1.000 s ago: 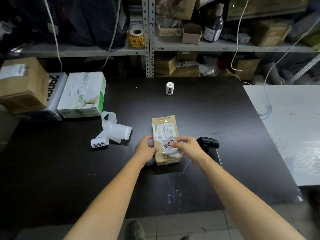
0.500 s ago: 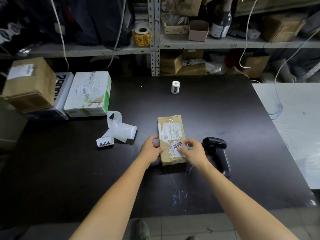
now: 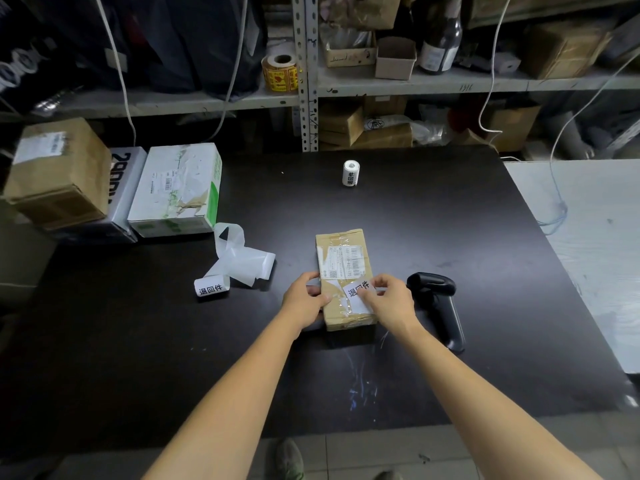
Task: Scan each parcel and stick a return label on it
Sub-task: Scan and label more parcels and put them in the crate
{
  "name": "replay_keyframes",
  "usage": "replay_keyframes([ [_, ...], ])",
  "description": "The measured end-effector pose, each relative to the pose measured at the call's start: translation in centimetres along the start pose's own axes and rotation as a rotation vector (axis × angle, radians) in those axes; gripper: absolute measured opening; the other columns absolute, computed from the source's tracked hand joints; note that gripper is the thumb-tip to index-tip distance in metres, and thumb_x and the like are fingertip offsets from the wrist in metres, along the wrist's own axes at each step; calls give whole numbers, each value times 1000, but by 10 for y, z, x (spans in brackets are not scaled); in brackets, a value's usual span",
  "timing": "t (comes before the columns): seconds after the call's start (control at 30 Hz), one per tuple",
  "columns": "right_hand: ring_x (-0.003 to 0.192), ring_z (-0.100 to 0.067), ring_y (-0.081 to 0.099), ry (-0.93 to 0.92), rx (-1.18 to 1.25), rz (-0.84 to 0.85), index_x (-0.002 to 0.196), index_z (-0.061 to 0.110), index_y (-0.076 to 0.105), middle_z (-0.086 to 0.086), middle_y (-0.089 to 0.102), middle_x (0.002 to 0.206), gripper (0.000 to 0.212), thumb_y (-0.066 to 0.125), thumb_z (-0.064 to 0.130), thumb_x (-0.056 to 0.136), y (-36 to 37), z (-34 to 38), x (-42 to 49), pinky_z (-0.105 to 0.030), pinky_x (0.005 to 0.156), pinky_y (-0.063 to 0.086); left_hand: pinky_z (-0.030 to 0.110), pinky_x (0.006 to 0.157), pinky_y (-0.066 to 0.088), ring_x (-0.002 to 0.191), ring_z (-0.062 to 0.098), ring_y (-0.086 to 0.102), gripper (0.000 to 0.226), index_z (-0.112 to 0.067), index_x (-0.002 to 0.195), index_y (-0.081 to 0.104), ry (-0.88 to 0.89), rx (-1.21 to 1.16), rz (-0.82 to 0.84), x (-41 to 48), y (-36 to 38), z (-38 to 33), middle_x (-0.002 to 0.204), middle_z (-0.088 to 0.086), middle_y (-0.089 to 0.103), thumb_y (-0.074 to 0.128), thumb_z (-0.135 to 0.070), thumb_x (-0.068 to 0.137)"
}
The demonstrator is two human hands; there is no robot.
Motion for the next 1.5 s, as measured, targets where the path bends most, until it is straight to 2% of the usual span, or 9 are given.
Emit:
replay_keyframes([
  [0.1,89,-13,67,43,89,-48,95,27,48,11,65,95,37,80,28,78,-8,-2,0,-44,79,58,48,94,54,109,25,63,59,-27,141,46,6,-3,-6,-3,0,1,114,3,63,66,-6,90],
  [0.23,96,-16,68,35,112,9,118,19,62,6,70,98,39,77,21,81,-10,3,2,-43,87,57,46,93,54,109,25,62,60,-25,142,45,11,-29,-24,-14,-2,2,115,3,61,65,-3,90],
  [0.37,94,-14,69,-26,165,80,112,14,70,6,72,96,27,74,14,85,-9,23,-5,-41,86,58,35,72,61,97,14,64,58,-23,139,46,19,-150,-77,-40,-13,-6,110,-1,58,62,3,90],
  [0.57,93,-18,70,-203,216,292,103,16,70,0,73,97,19,74,10,85,5,95,-49,-44,78,61,50,87,57,108,24,63,58,-19,141,45,126,-216,-280,-119,-60,-26,119,7,61,61,3,90],
  [0.8,87,-23,73,-398,196,599,105,11,70,-6,75,95,20,74,9,85,68,187,-165,-36,66,60,30,64,59,104,16,59,70,-27,147,37,155,-301,-587,-265,-154,-5,126,1,48,67,-4,89],
  [0.97,87,-27,73,-507,153,836,101,11,71,-8,76,91,11,69,14,90,165,230,-299,-48,76,61,41,84,57,125,27,49,71,-26,149,34,137,-328,-844,-410,-236,62,144,8,40,67,-8,90],
  [1.17,81,-23,73,-628,40,1070,99,14,70,-10,74,92,8,69,16,91,288,229,-503,-41,63,61,40,98,48,127,24,47,69,-23,149,34,68,-378,-1103,-599,-302,192,145,7,41,68,-15,90],
  [1.33,81,-22,73,-727,-50,1242,114,17,67,-6,72,97,23,68,20,92,385,196,-692,-40,65,62,17,58,49,95,12,56,65,-19,148,37,-24,-415,-1271,-754,-349,315,140,10,45,66,-6,91],
  [1.5,72,-16,71,-741,-128,1346,108,18,68,-4,71,92,15,67,18,93,460,153,-834,-37,61,62,28,72,51,103,15,59,67,-26,147,39,-105,-464,-1352,-866,-376,427,137,8,48,71,-14,88],
])
Point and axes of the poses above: each hand's wrist, its own x-axis towards the middle knuckle, its own y-axis out of the palm, z = x × y, the point moved 10 cm from there along x, towards the middle knuckle
